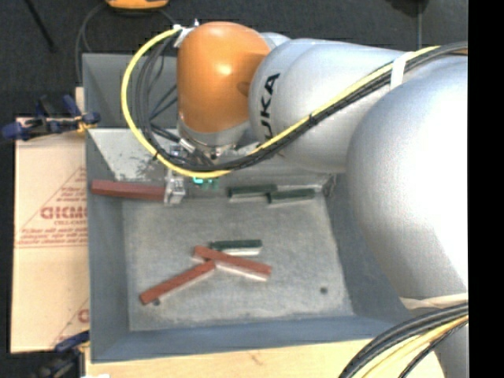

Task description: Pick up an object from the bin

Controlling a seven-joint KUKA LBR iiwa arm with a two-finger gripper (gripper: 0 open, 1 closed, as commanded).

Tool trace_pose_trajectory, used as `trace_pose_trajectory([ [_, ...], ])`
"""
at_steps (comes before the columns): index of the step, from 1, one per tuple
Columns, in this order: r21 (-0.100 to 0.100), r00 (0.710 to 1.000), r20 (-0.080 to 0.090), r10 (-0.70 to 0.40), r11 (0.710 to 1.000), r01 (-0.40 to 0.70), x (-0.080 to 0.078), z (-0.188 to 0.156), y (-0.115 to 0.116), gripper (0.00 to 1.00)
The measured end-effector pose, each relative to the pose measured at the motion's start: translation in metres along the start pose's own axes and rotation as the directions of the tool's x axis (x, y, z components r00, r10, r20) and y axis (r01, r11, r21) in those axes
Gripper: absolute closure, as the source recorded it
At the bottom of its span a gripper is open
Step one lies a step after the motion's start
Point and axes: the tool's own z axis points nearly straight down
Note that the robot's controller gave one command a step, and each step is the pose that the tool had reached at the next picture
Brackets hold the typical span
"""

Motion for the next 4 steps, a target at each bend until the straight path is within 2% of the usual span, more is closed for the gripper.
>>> trace_pose_trajectory([
  [1,-0.005,1.0,0.008,0.002,1.0,-0.002,-0.002,-0.005,0.001,0.0],
  [2,-0.003,0.989,0.013,-0.145,0.989,0.145,0.025,0.042,-0.017,0.0],
  [3,0.0,0.905,0.01,-0.424,0.906,0.424,0.051,0.057,-0.057,0.0],
  [4,-0.003,0.99,0.01,-0.141,0.99,0.141,0.027,0.056,-0.024,0.0],
])
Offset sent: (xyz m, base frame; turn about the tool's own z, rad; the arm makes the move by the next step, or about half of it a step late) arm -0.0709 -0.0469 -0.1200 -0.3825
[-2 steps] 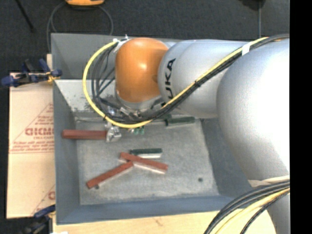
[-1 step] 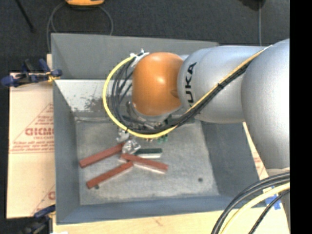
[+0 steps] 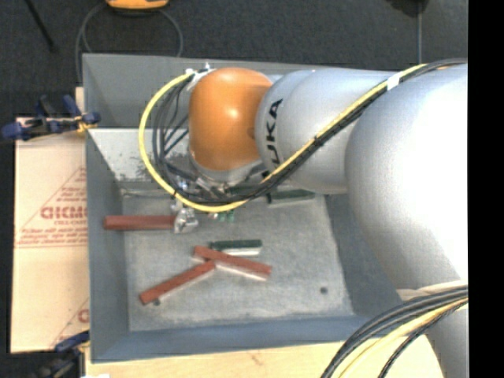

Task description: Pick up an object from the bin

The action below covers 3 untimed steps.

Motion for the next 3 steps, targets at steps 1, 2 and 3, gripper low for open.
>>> trace_pose_trajectory([
  [1,0.001,0.999,0.001,-0.035,0.999,0.035,0.012,0.022,-0.003,0.0],
  [2,0.005,0.935,0.02,-0.354,0.935,0.354,0.045,0.052,-0.006,1.0],
  [3,0.005,0.935,0.02,-0.354,0.935,0.354,0.045,0.052,-0.006,1.0],
])
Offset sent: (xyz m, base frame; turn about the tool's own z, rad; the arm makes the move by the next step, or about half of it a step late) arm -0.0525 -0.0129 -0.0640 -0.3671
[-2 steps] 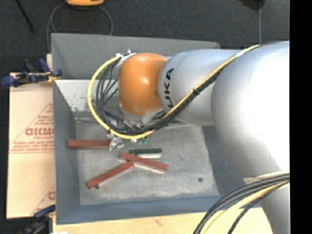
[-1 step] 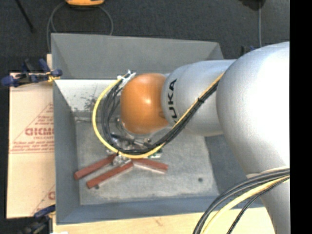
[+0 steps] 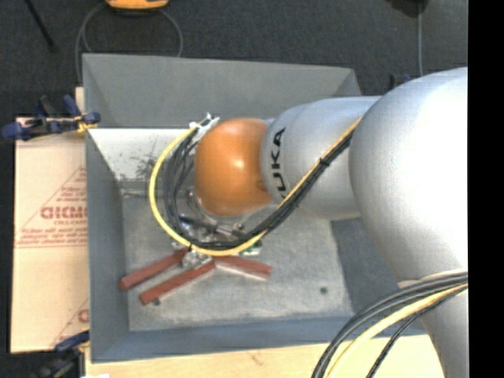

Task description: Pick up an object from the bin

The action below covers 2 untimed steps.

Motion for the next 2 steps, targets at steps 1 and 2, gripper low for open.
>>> trace_pose_trajectory([
  [1,-0.001,1.0,-0.003,0.001,1.0,-0.001,0.0005,-0.0014,0.0,1.0],
  [2,-0.005,1.0,-0.019,0.002,1.0,-0.002,0.0034,-0.0089,0.0006,1.0],
])
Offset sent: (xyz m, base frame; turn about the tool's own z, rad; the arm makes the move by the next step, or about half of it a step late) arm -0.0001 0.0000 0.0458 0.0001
